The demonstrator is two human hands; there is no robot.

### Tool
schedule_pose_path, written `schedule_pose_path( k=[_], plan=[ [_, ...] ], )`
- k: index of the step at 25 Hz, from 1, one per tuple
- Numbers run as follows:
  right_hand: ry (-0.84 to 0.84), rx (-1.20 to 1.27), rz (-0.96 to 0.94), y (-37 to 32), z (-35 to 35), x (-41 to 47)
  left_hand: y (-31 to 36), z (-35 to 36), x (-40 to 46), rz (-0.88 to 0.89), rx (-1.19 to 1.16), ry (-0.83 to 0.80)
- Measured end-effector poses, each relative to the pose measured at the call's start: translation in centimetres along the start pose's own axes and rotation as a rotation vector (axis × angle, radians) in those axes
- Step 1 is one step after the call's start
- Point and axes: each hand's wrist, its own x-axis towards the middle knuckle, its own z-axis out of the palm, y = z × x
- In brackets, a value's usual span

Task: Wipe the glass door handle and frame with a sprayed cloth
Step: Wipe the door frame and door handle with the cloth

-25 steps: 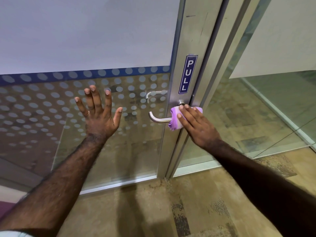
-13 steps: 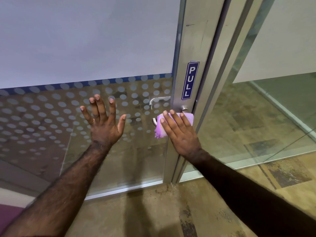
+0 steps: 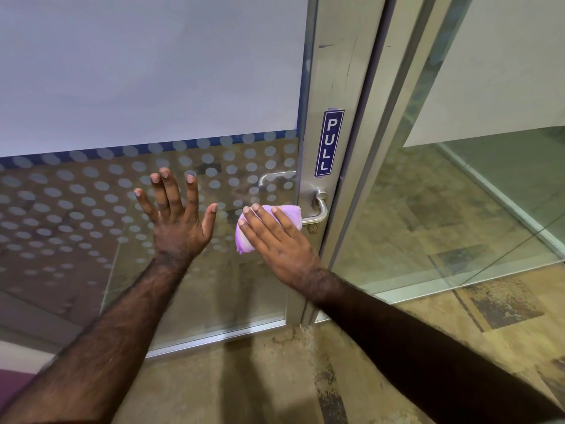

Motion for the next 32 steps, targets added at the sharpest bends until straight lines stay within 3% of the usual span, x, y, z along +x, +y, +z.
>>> schedule_pose_path(
  k=[4,6,10,13,16,20,23,25,29,32],
  plan=[
    [-0.011,0.041,-0.018,3.9,-1.4,-3.6,0.4,-0.9,0.2,-0.01,-0.011,-0.045],
    [-0.045,0.101,0.099,5.7,-2.7,-4.7,0.9,-1.8,0.3,-0.035,-0.065,-0.049],
    [-0.097,0.534,0.564,6.0,-6.1,-5.4,3.6,-5.3,0.6,-0.121,-0.244,-0.038],
    [0.026,0.999,0.921,4.4,-8.7,-5.1,7.7,-8.8,0.0,-0.054,-0.543,-0.061],
    [0.248,1.293,1.302,3.5,-10.8,-4.7,12.5,-12.7,-0.9,0.01,-0.933,-0.258],
    [0.467,1.648,1.628,3.3,-13.5,-5.7,17.1,-15.7,-1.9,0.107,-1.148,-0.55],
    [0.546,1.794,1.629,2.8,-16.4,-8.1,20.6,-16.7,-2.6,0.128,-1.251,-0.557],
    [0.551,1.735,1.644,2.9,-17.7,-10.5,22.8,-17.2,-3.1,0.053,-1.373,-0.595],
    [0.574,1.712,1.753,3.3,-20.9,-16.8,27.5,-19.6,-3.9,-0.182,-1.631,-0.812],
    [0.694,1.74,1.645,3.0,-24.3,-22.1,32.1,-22.8,-4.8,-0.266,-1.709,-0.958]
  ],
)
